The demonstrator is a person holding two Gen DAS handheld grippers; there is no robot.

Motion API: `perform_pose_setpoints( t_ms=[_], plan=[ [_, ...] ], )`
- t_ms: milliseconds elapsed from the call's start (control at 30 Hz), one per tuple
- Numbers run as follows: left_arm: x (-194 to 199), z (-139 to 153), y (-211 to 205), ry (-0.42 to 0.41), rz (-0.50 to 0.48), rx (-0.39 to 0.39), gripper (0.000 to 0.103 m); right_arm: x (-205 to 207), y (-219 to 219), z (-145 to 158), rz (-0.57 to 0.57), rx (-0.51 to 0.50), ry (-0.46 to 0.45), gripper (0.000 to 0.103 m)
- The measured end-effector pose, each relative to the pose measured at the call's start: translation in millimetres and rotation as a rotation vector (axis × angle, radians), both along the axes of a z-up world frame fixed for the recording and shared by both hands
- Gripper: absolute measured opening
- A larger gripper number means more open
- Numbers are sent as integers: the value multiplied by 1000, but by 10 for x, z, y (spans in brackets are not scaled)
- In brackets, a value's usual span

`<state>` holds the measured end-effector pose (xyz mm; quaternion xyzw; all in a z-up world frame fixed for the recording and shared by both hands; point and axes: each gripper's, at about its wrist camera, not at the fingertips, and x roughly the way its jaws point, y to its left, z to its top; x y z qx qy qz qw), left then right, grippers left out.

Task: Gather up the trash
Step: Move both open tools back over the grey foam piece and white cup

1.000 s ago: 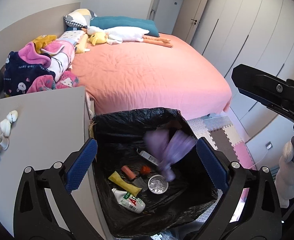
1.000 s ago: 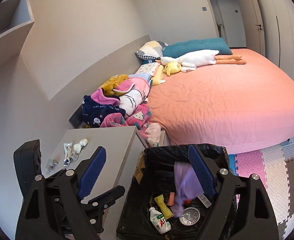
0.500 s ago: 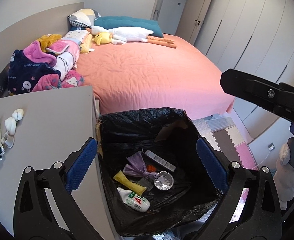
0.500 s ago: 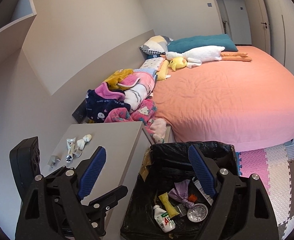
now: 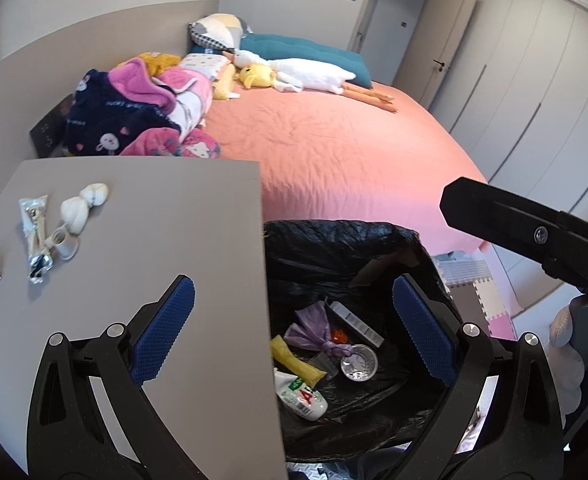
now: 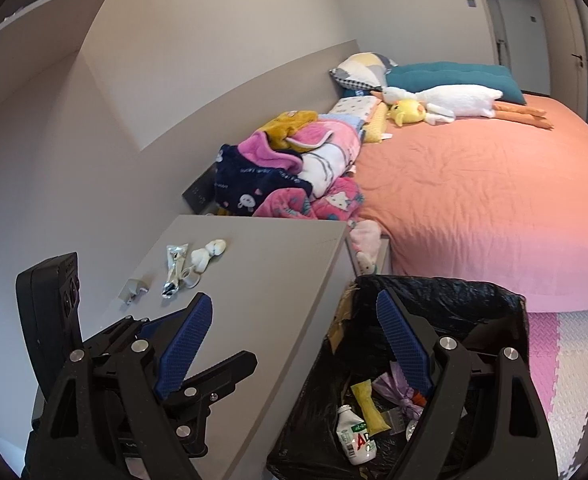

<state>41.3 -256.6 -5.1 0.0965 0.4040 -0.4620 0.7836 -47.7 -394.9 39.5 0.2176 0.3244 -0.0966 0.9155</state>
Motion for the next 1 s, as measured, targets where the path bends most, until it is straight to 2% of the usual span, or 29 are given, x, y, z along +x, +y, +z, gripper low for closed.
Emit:
perform_pose_setpoints(
  t_ms=[567, 900, 1000],
  plan=[
    [518, -192, 750, 21, 223, 11, 96, 684, 434, -230, 149, 13, 54, 84],
    [824, -292, 1141, 18, 344, 28, 96, 1104, 734, -396, 246, 20, 91, 70],
    [907, -322, 1228, 17, 369, 39, 89, 1219, 806, -438, 265, 17, 101, 69]
  ],
)
